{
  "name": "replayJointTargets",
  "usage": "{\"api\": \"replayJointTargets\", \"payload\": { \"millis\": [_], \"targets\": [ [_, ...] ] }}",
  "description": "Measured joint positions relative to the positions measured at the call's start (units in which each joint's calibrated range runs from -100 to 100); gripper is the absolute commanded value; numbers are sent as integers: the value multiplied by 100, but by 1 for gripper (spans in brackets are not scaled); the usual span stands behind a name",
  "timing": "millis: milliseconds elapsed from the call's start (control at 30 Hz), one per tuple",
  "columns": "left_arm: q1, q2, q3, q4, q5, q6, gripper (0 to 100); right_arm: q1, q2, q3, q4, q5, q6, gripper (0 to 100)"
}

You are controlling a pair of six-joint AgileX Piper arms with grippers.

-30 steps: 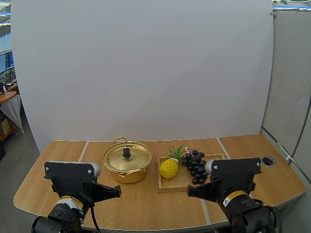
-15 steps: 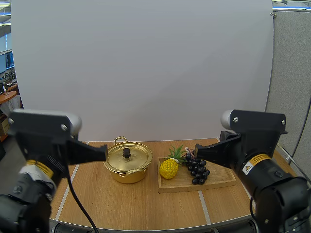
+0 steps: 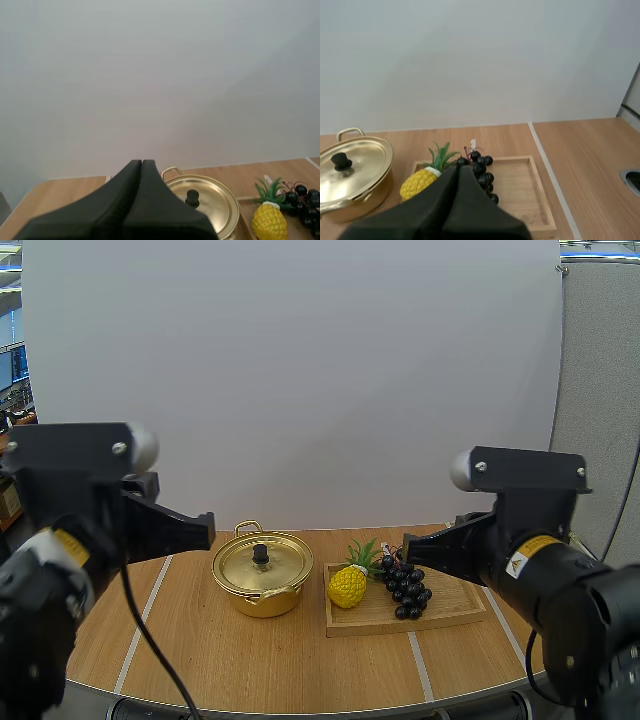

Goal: Open the pot, put the pineapple inside, and close it

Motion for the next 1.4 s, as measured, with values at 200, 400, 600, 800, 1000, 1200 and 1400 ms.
{"api": "replayJointTargets", "payload": {
  "millis": [200,400,600,800,1000,1200,1400],
  "targets": [
    [0,1209,0,0,97,-28,0,0,1247,0,0,15,-47,0],
    [0,2141,-70,0,-34,-38,0,0,2220,0,0,-62,-174,0],
    [0,2830,-397,0,-90,-38,28,0,2699,-14,0,-347,-294,46],
    [0,3267,-462,0,32,9,100,0,2714,-14,10,-919,-324,100],
    [0,3528,-462,0,92,527,100,0,2714,-14,10,-981,-358,100],
    [0,3869,-473,-30,47,1247,100,0,2714,-14,10,-1046,-358,100],
    [0,4580,-843,-501,10,2199,100,0,2714,-14,10,-1172,-358,100]
  ]
}}
